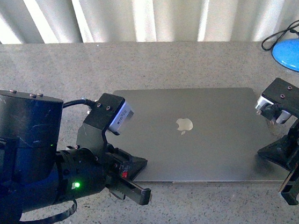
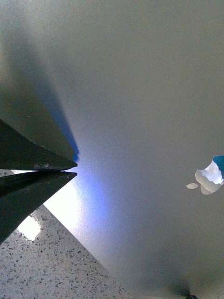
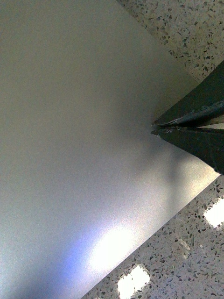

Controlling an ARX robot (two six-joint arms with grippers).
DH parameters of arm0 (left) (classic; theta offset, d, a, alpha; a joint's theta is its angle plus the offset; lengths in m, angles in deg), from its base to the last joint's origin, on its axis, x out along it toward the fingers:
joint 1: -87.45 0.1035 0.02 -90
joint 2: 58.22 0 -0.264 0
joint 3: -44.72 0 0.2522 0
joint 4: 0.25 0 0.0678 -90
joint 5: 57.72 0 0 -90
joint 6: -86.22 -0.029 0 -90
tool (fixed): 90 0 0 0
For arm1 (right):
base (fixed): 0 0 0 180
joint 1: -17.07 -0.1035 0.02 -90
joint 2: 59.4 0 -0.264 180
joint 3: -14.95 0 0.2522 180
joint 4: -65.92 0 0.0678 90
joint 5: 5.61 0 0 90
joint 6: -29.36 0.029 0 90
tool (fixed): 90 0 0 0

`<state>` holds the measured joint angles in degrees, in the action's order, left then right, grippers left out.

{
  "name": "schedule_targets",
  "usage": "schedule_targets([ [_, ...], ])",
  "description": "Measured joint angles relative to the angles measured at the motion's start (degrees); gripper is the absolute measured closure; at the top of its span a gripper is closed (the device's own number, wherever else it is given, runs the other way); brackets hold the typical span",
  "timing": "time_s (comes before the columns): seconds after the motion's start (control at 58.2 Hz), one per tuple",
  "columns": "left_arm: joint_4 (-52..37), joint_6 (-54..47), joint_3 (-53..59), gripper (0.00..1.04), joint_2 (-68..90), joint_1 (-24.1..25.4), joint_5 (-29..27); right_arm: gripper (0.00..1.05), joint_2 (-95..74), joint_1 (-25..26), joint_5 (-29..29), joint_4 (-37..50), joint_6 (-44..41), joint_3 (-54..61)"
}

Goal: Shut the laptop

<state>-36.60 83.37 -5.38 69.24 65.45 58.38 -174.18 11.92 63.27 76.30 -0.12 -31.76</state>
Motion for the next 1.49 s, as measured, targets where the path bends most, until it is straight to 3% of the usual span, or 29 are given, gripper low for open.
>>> schedule_targets([
  [0.412, -3.1, 1.7, -1.4, 1.01, 3.0, 2.1, 2.9, 1.04, -2.1, 0.0, -0.2, -0.2, 0.1, -2.4],
  [0.635, -11.0, 5.3, 3.7, 1.01, -2.1, 6.2, -1.2, 1.04, 1.4, 0.3, -1.4, 0.8, -1.3, -1.8],
  [0.738, -18.4, 10.3, 6.5, 1.01, -9.0, 10.5, -7.7, 1.04, 7.1, 1.1, -0.4, 5.0, -3.3, -1.3],
  [0.807, -21.5, 14.7, 8.3, 1.01, -17.3, 15.3, -15.9, 1.04, 11.7, 1.8, 0.7, 9.0, -4.6, -1.1],
  [0.91, -16.8, 19.0, 12.2, 1.01, -34.1, 25.0, -32.0, 1.04, 23.5, 3.5, 0.5, 11.3, -2.9, -0.6],
  [0.979, -6.8, 22.7, 16.2, 1.01, -50.2, 33.5, -42.9, 1.04, 31.5, 4.2, 0.7, 13.6, -0.6, 1.9],
  [1.065, -2.8, 24.5, 17.4, 0.97, -60.2, 36.9, -46.6, 1.04, 39.1, 4.7, 1.6, 17.6, 2.3, 5.9],
  [1.151, -2.8, 25.0, 17.4, 0.81, -62.8, 37.1, -46.1, 1.03, 47.8, 5.9, 3.5, 16.0, 6.1, 10.1],
  [1.219, -2.6, 25.3, 17.4, 0.67, -62.3, 37.0, -45.7, 0.9, 54.5, 6.7, 4.3, 11.9, 8.4, 12.6],
  [1.374, -2.3, 25.5, 17.7, 0.37, -62.1, 37.0, -45.5, 0.6, 56.2, 7.0, 4.5, 11.5, 10.3, 13.0],
  [1.408, 3.3, 20.4, 17.7, 0.44, -64.1, 39.4, -32.7, 0.51, 56.2, 6.8, 5.5, 11.8, 11.0, 13.0],
  [1.443, 6.6, 14.5, 18.8, 0.53, -66.4, 39.6, -21.0, 0.58, 56.6, 5.8, 12.9, 14.6, 15.1, 14.3],
  [1.494, 7.5, 10.5, 20.5, 0.62, -68.6, 38.7, -13.7, 0.69, 57.9, 5.4, 19.0, 15.7, 20.9, 16.3],
])
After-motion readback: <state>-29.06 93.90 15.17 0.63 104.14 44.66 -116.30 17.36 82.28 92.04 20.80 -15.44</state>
